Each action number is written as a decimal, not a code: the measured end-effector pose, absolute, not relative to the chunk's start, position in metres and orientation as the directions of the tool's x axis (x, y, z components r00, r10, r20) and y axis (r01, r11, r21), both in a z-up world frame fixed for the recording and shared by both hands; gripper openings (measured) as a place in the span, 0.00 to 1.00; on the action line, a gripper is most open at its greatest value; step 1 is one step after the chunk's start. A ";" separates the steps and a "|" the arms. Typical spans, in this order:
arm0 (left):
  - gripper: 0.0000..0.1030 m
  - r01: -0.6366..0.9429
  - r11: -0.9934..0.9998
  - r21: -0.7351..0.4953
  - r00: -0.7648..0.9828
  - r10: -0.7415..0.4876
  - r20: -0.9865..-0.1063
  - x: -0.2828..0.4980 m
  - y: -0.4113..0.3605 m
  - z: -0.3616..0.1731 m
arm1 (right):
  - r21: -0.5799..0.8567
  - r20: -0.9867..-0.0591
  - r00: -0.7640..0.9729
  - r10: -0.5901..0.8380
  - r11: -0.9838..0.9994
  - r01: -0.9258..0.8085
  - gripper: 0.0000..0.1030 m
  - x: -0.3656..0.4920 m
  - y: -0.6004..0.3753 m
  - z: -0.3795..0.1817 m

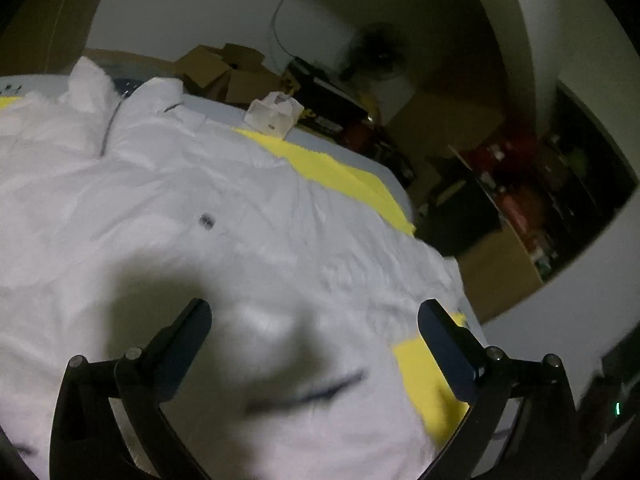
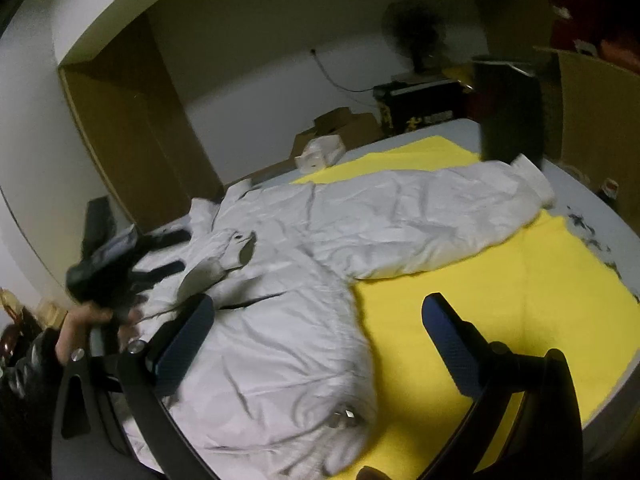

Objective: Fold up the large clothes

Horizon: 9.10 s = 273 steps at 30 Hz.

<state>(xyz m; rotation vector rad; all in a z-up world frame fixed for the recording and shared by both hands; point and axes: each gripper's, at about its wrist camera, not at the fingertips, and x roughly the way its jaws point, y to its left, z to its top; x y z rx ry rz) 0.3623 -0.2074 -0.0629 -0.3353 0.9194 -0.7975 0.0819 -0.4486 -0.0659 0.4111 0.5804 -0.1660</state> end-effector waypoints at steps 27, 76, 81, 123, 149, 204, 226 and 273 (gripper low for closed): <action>1.00 0.399 0.679 -0.616 0.242 -0.726 -0.643 0.436 -0.320 -0.134 | 0.581 -0.655 0.754 -0.055 0.601 0.549 1.00 0.102 -0.669 -0.128; 1.00 0.420 0.620 -0.663 0.145 -0.767 -0.625 0.450 -0.342 -0.151 | 0.621 -0.581 0.802 -0.139 0.561 0.548 0.06 0.209 -0.729 -0.085; 1.00 0.355 0.542 -0.762 0.152 -0.838 -0.525 0.440 -0.305 -0.121 | 0.593 -0.511 0.846 -0.153 0.649 0.476 0.06 0.209 -0.681 -0.032; 1.00 0.038 0.599 -0.800 0.635 -0.632 -0.444 0.251 0.180 -0.100 | -0.028 -0.785 0.616 0.068 0.989 -0.145 0.82 0.395 -0.079 -0.152; 0.88 -0.105 0.535 -0.838 0.472 -0.715 -0.516 0.445 0.036 -0.156 | 0.398 -0.515 0.851 0.101 0.908 0.133 0.86 0.190 -0.370 -0.037; 1.00 0.032 0.564 -0.825 0.318 -0.789 -0.526 0.195 0.205 -0.115 | 0.532 -0.698 0.576 0.425 0.847 0.019 0.80 0.156 -0.454 -0.130; 1.00 -0.012 0.540 -0.842 0.047 -0.841 -0.540 0.240 0.182 -0.181 | 0.528 -0.734 0.539 0.413 0.847 0.069 0.80 0.098 -0.475 -0.150; 0.12 -0.064 0.518 -0.853 -0.004 -0.855 -0.519 0.201 0.155 -0.194 | 0.683 -0.708 0.438 0.554 0.695 0.225 0.10 0.109 -0.473 -0.198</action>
